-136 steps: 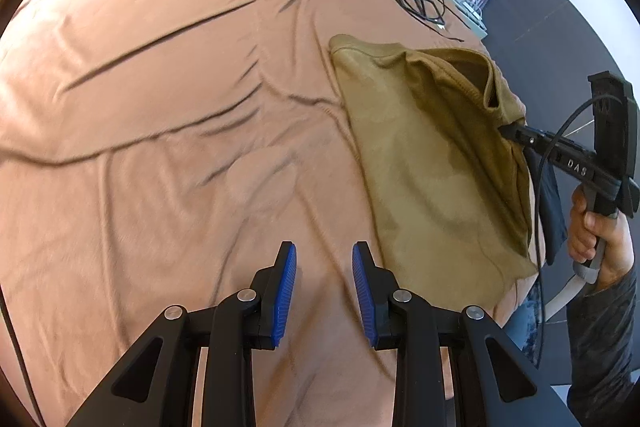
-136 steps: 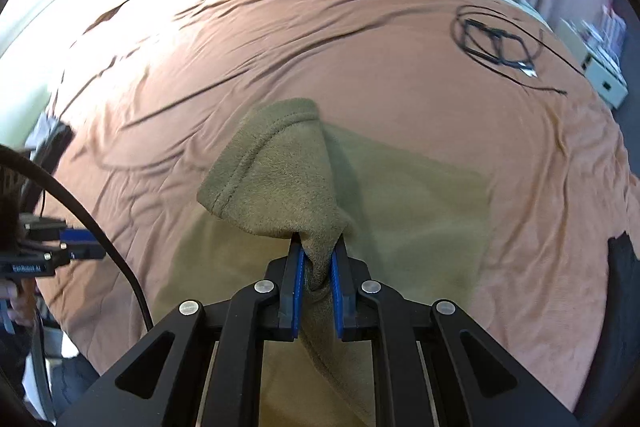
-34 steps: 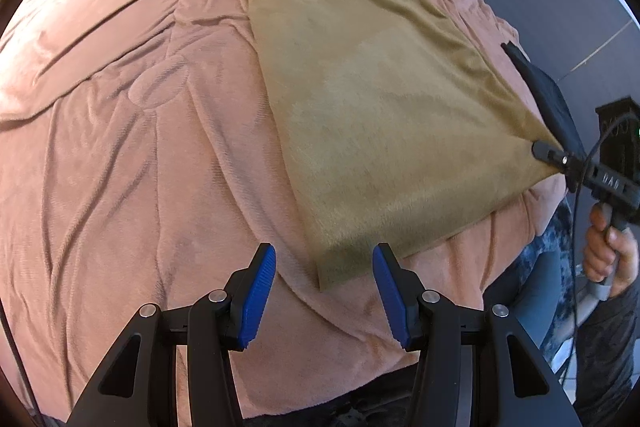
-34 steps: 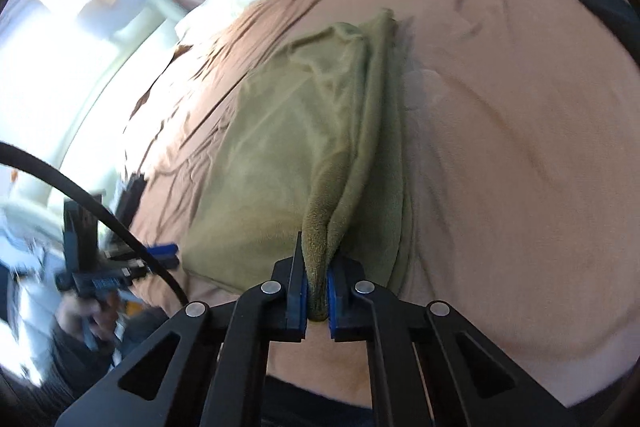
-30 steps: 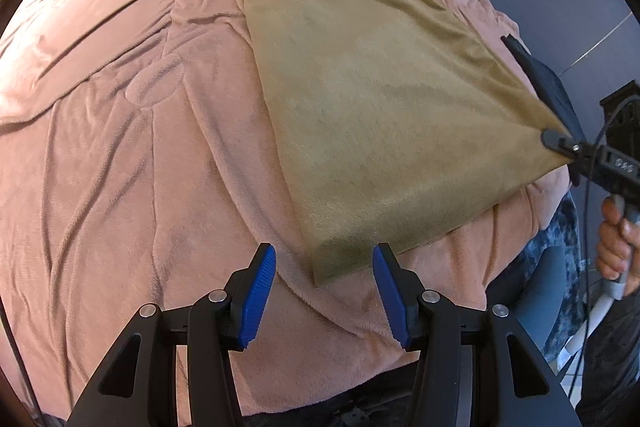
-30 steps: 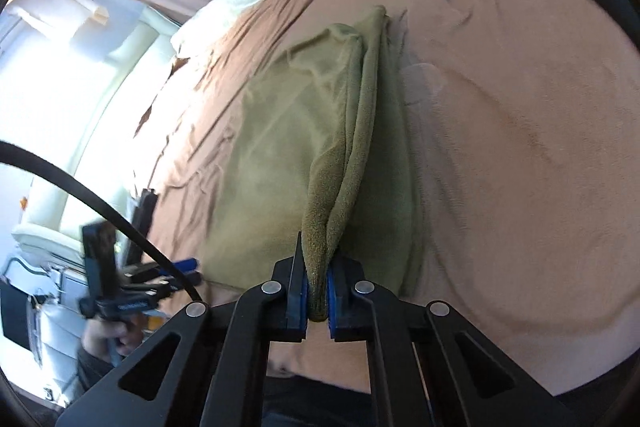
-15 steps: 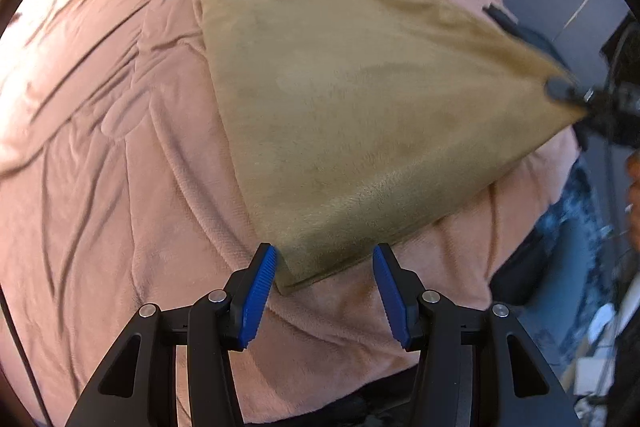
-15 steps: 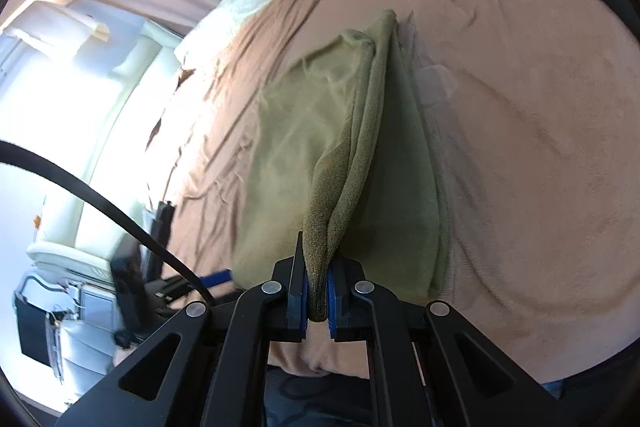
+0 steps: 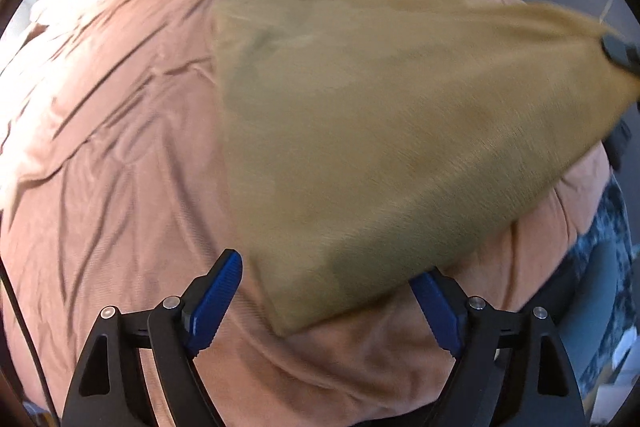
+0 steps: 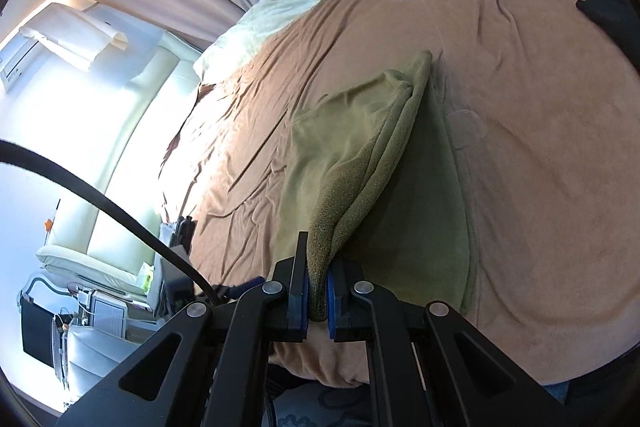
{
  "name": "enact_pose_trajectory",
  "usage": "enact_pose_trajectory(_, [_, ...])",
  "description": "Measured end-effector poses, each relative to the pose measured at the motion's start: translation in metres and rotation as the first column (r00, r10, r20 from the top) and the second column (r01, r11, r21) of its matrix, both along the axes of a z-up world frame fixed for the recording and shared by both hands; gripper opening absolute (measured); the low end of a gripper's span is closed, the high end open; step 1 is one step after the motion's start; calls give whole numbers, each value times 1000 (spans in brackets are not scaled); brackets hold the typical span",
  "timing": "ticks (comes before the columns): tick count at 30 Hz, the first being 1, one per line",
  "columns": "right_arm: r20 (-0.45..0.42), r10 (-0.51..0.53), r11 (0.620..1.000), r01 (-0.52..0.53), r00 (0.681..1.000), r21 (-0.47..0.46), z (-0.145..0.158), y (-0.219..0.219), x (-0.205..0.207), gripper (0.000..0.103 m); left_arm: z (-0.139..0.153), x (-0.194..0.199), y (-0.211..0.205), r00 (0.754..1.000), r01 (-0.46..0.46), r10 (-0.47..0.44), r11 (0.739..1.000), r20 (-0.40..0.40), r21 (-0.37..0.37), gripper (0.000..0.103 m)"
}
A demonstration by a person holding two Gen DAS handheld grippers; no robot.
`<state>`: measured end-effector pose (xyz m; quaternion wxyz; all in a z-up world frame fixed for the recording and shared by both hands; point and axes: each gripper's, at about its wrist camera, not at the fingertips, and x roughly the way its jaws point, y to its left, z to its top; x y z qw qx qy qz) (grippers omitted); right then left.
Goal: Fold small clothes
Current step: 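Tuck the gripped edge under the shirt with the right gripper, then open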
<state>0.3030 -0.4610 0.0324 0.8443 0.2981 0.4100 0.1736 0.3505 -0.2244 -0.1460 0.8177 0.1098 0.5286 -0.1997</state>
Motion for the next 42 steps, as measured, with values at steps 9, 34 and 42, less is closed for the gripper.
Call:
enact_pose_trajectory(9, [-35,-12,1000,13,999,15,-17,-1,1,3,1,5,38,999,-40,39,997,20,64,65])
enact_pose_trajectory(34, [-115,-66,992,53,991,-119,-42,-16,-15,50,27,-14,66,990,61,-79,988,-117,-145,46])
enact_pose_trajectory(42, [-125,-53,995,42,991,-96,-67,-25,-9,50,20,17,67,985,-10,-30,972,-169,-233,50])
